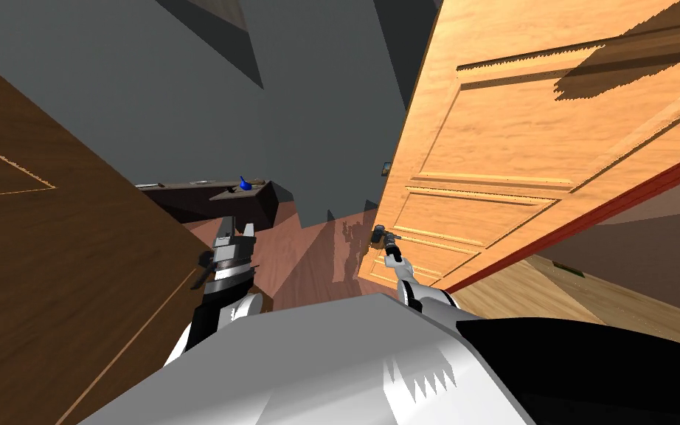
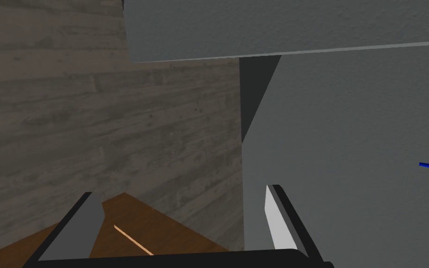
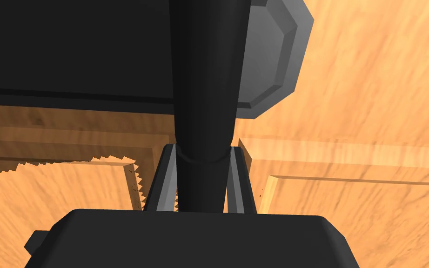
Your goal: Push the door open
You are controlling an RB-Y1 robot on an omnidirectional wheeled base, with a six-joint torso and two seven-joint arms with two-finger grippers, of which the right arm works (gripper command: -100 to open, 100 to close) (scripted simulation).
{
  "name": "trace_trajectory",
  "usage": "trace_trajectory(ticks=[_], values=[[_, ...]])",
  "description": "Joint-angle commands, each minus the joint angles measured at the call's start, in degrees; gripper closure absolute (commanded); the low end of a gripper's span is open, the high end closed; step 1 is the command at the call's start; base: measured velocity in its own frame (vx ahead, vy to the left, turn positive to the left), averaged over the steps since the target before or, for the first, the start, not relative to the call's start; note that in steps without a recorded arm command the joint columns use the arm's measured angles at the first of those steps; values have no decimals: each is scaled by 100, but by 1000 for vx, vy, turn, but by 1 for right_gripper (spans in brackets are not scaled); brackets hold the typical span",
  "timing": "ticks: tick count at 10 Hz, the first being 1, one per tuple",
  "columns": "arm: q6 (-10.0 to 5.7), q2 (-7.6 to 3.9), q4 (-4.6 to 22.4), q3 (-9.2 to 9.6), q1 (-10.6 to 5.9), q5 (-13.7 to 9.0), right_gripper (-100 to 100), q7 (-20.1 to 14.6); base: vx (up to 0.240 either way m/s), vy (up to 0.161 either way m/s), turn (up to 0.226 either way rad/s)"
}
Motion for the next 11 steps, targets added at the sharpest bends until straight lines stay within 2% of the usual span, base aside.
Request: trace_trajectory(ticks=[1,11], values=[[70,-50,-227,-61,114,-22,100,-10,153,21,-22],[67,-226,-137,-684,233,-234,100,258,207,49,-73]])
